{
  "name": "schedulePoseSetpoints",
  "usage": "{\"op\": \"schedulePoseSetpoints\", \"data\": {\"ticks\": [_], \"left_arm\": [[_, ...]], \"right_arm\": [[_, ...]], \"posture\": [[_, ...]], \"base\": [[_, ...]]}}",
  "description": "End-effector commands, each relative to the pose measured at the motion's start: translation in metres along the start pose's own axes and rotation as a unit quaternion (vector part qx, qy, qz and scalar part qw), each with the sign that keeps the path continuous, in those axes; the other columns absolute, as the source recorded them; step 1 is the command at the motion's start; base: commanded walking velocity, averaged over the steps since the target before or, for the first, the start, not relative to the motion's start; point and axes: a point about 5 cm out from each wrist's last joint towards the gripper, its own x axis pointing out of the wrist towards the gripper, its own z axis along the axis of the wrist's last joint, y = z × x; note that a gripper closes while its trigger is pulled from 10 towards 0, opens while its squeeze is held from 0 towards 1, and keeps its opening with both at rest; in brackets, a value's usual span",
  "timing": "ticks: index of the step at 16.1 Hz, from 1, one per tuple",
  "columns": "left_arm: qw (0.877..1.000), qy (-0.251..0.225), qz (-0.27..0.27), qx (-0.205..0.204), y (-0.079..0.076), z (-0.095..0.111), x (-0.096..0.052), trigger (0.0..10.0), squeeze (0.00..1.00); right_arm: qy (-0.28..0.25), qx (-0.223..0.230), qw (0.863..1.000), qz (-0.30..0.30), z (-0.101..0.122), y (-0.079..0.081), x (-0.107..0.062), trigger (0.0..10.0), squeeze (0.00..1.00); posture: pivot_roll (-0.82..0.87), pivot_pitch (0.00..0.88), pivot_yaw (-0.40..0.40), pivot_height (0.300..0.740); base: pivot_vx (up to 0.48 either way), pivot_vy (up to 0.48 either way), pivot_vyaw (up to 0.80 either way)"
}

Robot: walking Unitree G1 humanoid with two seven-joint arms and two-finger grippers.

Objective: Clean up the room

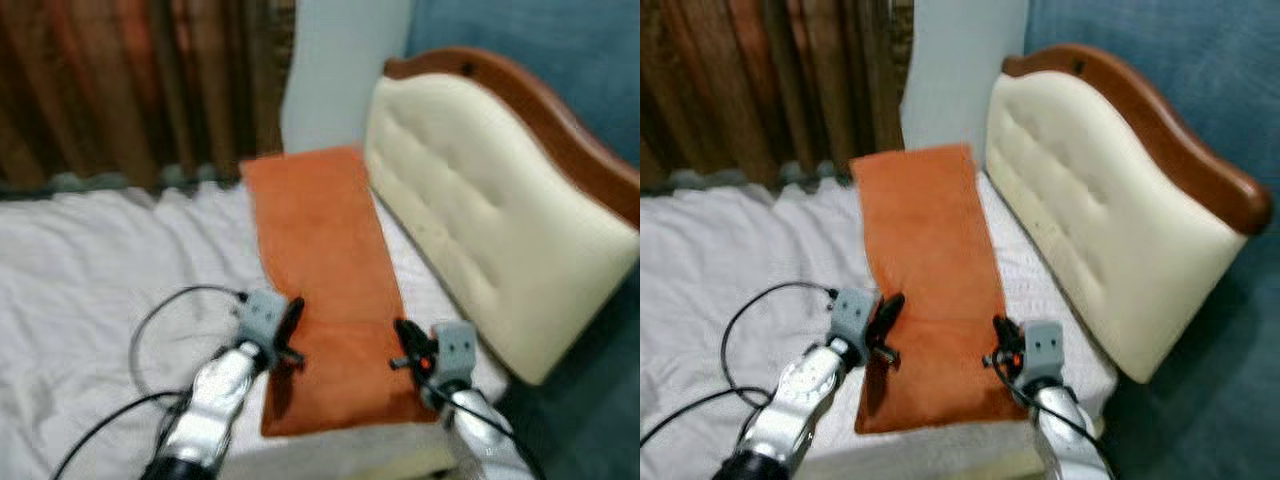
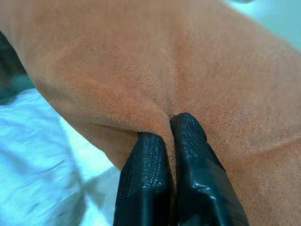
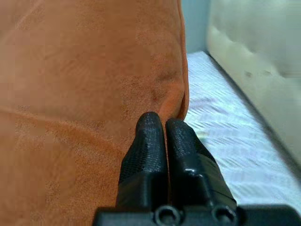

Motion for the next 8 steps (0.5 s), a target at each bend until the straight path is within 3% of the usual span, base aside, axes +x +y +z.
{"op": "schedulePoseSetpoints", "data": {"ticks": [1, 8], "left_arm": [[0.996, -0.016, 0.086, 0.023, 0.0444, 0.0092, -0.0089, 10.0, 0.0], [0.996, -0.005, 0.087, 0.034, 0.0507, 0.0062, -0.0077, 10.0, 0.0]], "right_arm": [[-0.009, -0.003, 0.997, -0.074, 0.0055, -0.0316, -0.0056, 10.0, 0.0], [-0.01, -0.006, 0.997, -0.07, 0.0082, -0.0294, 0.0008, 10.0, 0.0]], "posture": [[0.0, 0.0, -0.052, 0.74], [0.0, 0.0, -0.056, 0.74]], "base": [[0.326, -0.349, 0.0], [0.329, -0.346, 0.0]]}}
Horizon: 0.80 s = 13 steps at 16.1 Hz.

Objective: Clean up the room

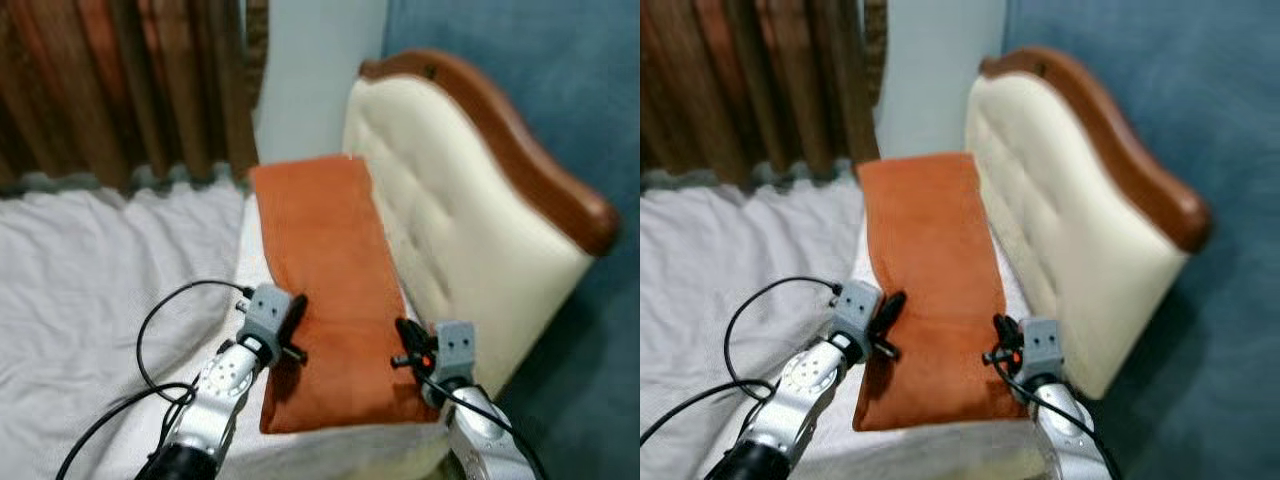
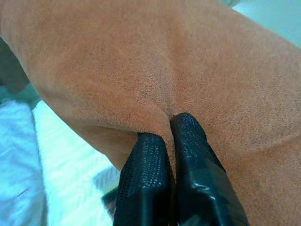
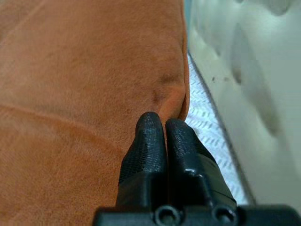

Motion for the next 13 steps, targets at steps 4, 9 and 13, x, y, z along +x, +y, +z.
{"op": "schedulePoseSetpoints", "data": {"ticks": [4, 9, 13], "left_arm": [[0.996, 0.022, 0.088, 0.017, 0.052, -0.008, -0.013, 10.0, 0.0], [0.995, 0.071, 0.056, 0.036, 0.067, -0.016, -0.006, 10.0, 0.0], [0.99, 0.105, 0.054, 0.071, 0.089, -0.009, 0.0, 10.0, 0.0]], "right_arm": [[0.017, 0.022, 0.998, -0.052, -0.001, -0.019, 0.006, 10.0, 0.0], [0.062, 0.065, 0.996, -0.025, -0.003, 0.017, 0.043, 10.0, 0.0], [0.054, 0.061, 0.997, -0.016, 0.015, 0.038, 0.073, 10.0, 0.0]], "posture": [[-0.01, 0.021, -0.058, 0.74], [-0.06, 0.318, -0.065, 0.74], [-0.04, 0.494, -0.061, 0.74]], "base": [[0.328, -0.347, 0.0], [0.336, -0.339, 0.0], [0.418, -0.083, 0.0]]}}
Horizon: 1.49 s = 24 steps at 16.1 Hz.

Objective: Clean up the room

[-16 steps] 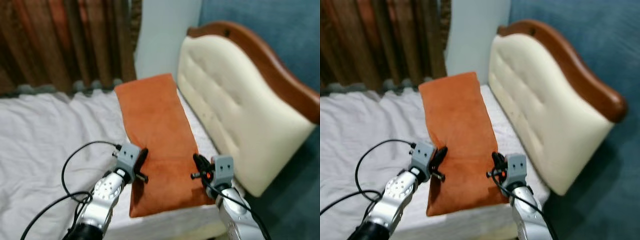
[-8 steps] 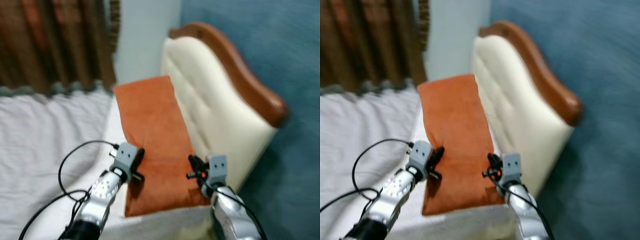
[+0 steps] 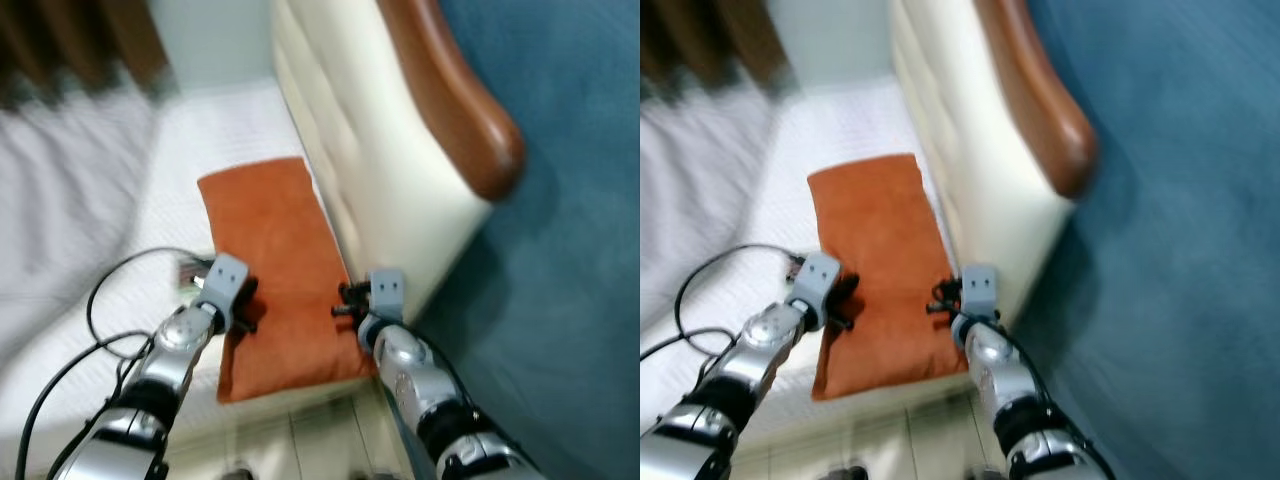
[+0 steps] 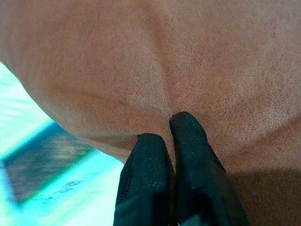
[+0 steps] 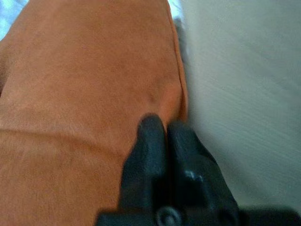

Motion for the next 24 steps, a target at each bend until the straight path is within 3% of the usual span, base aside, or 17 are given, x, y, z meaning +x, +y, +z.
{"op": "schedulePoseSetpoints", "data": {"ticks": [1, 4, 7, 9, 11, 14, 17, 18, 19, 21, 23, 24], "left_arm": [[1.0, 0.009, 0.019, 0.014, 0.016, -0.003, -0.005, 10.0, 0.0], [0.997, -0.017, 0.032, 0.075, 0.03, 0.025, 0.003, 10.0, 0.0], [0.992, -0.033, 0.033, 0.117, 0.034, 0.035, 0.004, 10.0, 0.0], [0.982, -0.042, 0.015, 0.182, 0.03, 0.046, 0.009, 10.0, 0.0], [0.978, -0.043, 0.01, 0.203, 0.028, 0.049, 0.01, 10.0, 0.0], [0.977, -0.041, 0.023, 0.209, 0.033, 0.056, 0.012, 10.0, 0.0], [0.987, -0.091, 0.047, 0.12, 0.044, 0.066, 0.007, 10.0, 0.0], [0.987, -0.12, 0.038, 0.104, 0.041, 0.062, 0.002, 10.0, 0.0], [0.983, -0.155, 0.023, 0.097, 0.034, 0.057, -0.01, 10.0, 0.0], [0.977, -0.188, 0.012, 0.095, 0.02, 0.053, -0.032, 10.0, 0.0], [0.977, -0.197, 0.009, 0.082, 0.003, 0.049, -0.064, 10.0, 0.0], [0.978, -0.197, 0.017, 0.066, -0.001, 0.049, -0.072, 10.0, 0.0]], "right_arm": [[-0.012, 0.008, 0.998, -0.053, 0.003, -0.02, -0.002, 10.0, 0.0], [-0.062, -0.044, 0.992, -0.098, 0.031, -0.021, 0.01, 10.0, 0.0], [-0.066, -0.041, 0.991, -0.114, 0.032, -0.025, 0.01, 10.0, 0.0], [-0.072, 0.005, 0.985, -0.157, 0.032, -0.032, 0.009, 10.0, 0.0], [-0.065, 0.035, 0.983, -0.169, 0.031, -0.032, 0.01, 10.0, 0.0], [-0.07, 0.052, 0.984, -0.152, 0.039, -0.02, 0.016, 10.0, 0.0], [-0.112, 0.061, 0.985, -0.113, 0.046, -0.002, 0.016, 10.0, 0.0], [-0.138, 0.052, 0.984, -0.105, 0.043, 0.001, 0.008, 10.0, 0.0], [-0.167, 0.036, 0.98, -0.102, 0.037, 0.0, -0.011, 10.0, 0.0], [-0.182, 0.023, 0.977, -0.106, 0.03, -0.007, -0.04, 10.0, 0.0], [-0.19, 0.009, 0.975, -0.113, 0.029, -0.019, -0.078, 10.0, 0.0], [-0.194, 0.005, 0.975, -0.11, 0.031, -0.021, -0.086, 10.0, 0.0]], "posture": [[-0.03, 0.509, -0.065, 0.74], [-0.05, 0.493, -0.074, 0.74], [-0.05, 0.488, -0.073, 0.74], [-0.05, 0.496, -0.073, 0.74], [-0.05, 0.502, -0.07, 0.74], [-0.05, 0.507, -0.066, 0.74], [-0.06, 0.494, -0.067, 0.74], [-0.04, 0.467, -0.07, 0.74], [-0.03, 0.426, -0.071, 0.74], [-0.02, 0.358, -0.076, 0.74], [0.01, 0.269, -0.074, 0.74], [0.02, 0.232, -0.07, 0.74]], "base": [[0.0, 0.0, 0.0], [0.0, 0.0, 0.0], [0.0, 0.0, 0.0], [0.0, 0.0, 0.0], [0.0, 0.0, 0.0], [0.0, 0.0, 0.0], [0.0, 0.0, 0.0], [0.0, 0.0, 0.0], [0.0, 0.0, 0.0], [0.0, 0.0, 0.0], [0.0, 0.0, 0.0], [0.0, 0.0, 0.0]]}}
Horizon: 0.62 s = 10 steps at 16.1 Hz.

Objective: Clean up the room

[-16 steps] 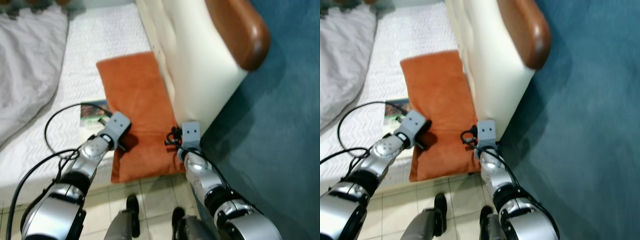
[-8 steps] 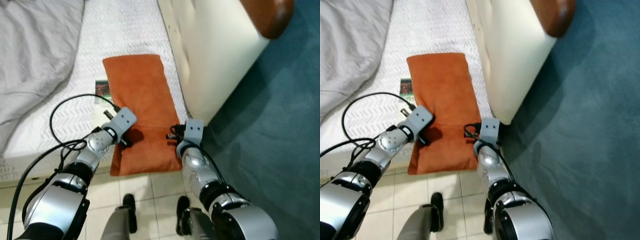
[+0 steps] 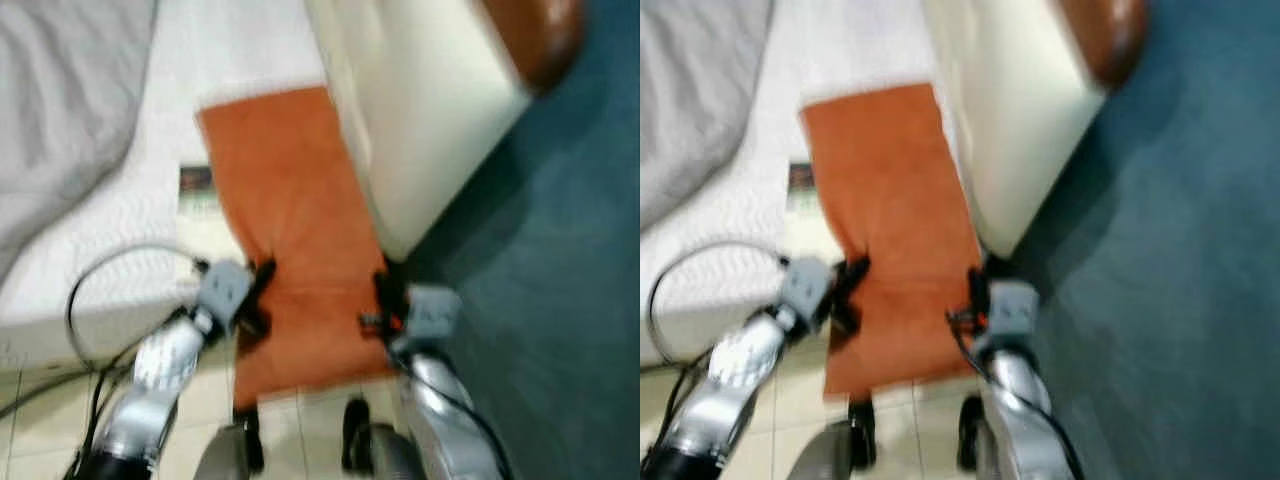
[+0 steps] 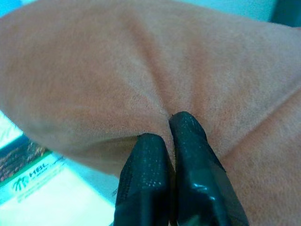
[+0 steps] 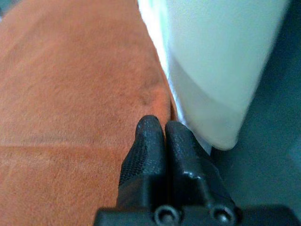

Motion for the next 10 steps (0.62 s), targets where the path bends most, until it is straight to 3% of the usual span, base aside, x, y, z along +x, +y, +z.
{"op": "schedulePoseSetpoints", "data": {"ticks": [1, 3, 5, 7, 10], "left_arm": [[0.999, -0.001, 0.053, 0.005, 0.021, 0.006, -0.012, 10.0, 0.0], [0.993, -0.005, 0.109, -0.038, -0.007, 0.018, -0.036, 10.0, 0.0], [0.989, 0.007, 0.131, -0.065, -0.016, 0.017, -0.041, 10.0, 0.0], [0.987, 0.021, 0.137, -0.078, -0.022, 0.014, -0.04, 10.0, 0.0], [0.985, 0.046, 0.148, -0.071, -0.01, 0.005, -0.022, 10.0, 0.0]], "right_arm": [[-0.012, 0.001, 0.999, -0.052, 0.008, -0.024, -0.007, 10.0, 0.0], [-0.019, -0.007, 0.999, -0.044, 0.018, -0.038, -0.028, 10.0, 0.0], [-0.004, -0.011, 0.998, -0.055, 0.014, -0.046, -0.032, 10.0, 0.0], [0.01, -0.014, 0.998, -0.065, 0.009, -0.053, -0.026, 10.0, 0.0], [0.028, -0.01, 0.999, -0.026, 0.001, -0.048, -0.003, 10.0, 0.0]], "posture": [[0.02, 0.213, -0.071, 0.74], [0.07, 0.064, -0.068, 0.74], [0.09, 0.029, -0.067, 0.74], [0.1, 0.0, -0.067, 0.74], [0.11, 0.0, -0.063, 0.74]], "base": [[0.0, 0.0, 0.0], [0.0, 0.0, 0.0], [0.0, 0.0, 0.0], [0.0, 0.0, 0.0], [0.439, 0.0, 0.0]]}}
